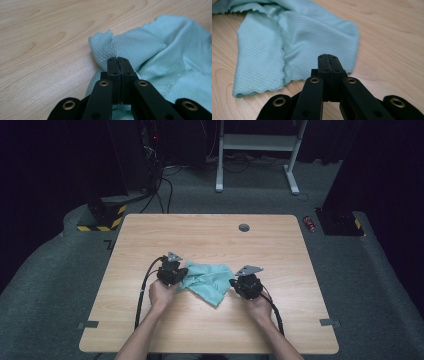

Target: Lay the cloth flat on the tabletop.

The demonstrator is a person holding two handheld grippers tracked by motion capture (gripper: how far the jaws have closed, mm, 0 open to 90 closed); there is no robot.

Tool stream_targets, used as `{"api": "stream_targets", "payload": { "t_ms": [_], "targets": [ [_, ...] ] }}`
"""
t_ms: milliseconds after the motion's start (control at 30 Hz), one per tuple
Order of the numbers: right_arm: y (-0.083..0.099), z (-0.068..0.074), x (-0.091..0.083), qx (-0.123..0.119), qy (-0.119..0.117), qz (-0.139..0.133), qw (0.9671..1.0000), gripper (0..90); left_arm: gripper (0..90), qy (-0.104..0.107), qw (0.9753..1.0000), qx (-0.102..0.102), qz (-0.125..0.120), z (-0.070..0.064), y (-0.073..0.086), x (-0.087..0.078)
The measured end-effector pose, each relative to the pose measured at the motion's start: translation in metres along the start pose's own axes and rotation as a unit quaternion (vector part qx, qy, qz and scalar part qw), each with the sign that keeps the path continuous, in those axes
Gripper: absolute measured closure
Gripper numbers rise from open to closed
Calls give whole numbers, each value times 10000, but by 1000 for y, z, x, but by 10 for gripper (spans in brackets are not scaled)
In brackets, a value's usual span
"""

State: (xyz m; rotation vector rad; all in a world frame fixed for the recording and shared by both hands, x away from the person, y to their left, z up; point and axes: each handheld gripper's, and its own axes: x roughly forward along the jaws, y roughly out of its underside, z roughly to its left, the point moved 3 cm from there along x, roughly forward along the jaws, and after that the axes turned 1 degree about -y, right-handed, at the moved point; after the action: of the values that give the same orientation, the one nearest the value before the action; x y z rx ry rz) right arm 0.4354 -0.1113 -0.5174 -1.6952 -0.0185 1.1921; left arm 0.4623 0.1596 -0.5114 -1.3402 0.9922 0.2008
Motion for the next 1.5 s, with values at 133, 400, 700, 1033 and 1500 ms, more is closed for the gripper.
{"api": "stream_targets", "payload": {
  "t_ms": [133, 400, 700, 1033, 1500],
  "targets": [
    [1, -12, -13, 181, 60, -118, 9997, 900, 889, 6, 10000, -49, -30, 0, -3, 1],
    [1, 7, 2, 23, -168, -33, 9999, 772, 887, -83, 10000, 1, -45, 0, -5, 2],
    [0, 24, 29, -174, -252, 275, 9992, 761, 888, -91, 9998, 96, -178, -4, -12, -1],
    [3, 16, 23, -168, -153, 266, 9994, 900, 887, -142, 9995, 119, -268, -4, -14, -4],
    [9, -8, -7, 242, 17, -63, 9997, 841, 630, -153, 9989, 224, -379, -13, -13, -14]
  ]
}}
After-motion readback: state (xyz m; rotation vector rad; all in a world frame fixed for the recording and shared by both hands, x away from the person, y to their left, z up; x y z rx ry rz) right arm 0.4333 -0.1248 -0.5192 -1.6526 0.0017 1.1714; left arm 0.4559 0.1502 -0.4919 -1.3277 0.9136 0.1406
